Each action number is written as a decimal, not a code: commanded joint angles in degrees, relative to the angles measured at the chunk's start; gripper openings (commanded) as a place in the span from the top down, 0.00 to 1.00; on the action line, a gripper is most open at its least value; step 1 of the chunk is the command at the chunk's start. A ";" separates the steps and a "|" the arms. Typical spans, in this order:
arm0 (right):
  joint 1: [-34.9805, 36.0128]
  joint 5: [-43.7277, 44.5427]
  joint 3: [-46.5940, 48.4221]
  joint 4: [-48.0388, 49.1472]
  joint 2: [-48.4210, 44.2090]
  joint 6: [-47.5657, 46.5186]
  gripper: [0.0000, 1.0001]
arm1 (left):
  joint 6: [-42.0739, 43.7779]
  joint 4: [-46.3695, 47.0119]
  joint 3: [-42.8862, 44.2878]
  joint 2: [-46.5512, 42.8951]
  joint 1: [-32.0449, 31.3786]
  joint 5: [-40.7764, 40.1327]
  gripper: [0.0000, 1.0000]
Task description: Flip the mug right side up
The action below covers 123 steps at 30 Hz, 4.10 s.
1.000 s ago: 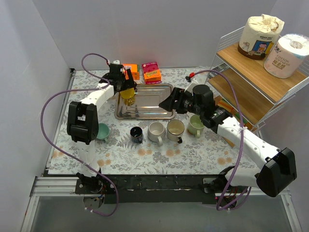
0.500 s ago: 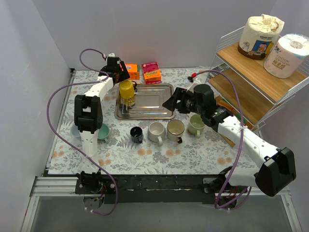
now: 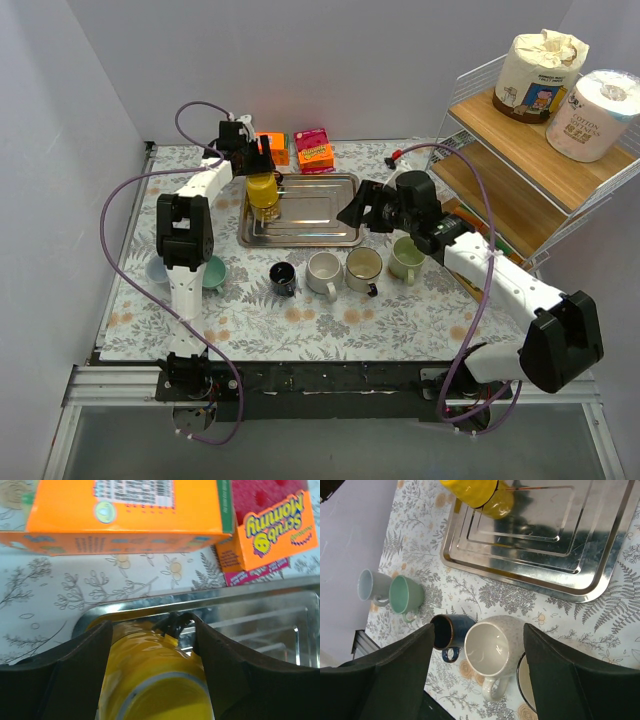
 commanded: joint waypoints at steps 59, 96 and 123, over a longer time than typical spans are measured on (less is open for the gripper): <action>-0.26 -9.78 42.18 31.14 56.30 -12.06 0.33 | -21.27 0.56 -30.42 -36.33 -1.52 -0.20 0.40; 1.50 -16.20 30.94 24.03 52.54 -22.68 0.43 | -18.28 3.38 -50.73 -50.24 -2.14 5.62 0.39; 9.59 -7.24 34.71 15.33 50.15 -56.78 0.37 | -17.58 1.80 -47.74 -49.44 -2.31 3.95 0.37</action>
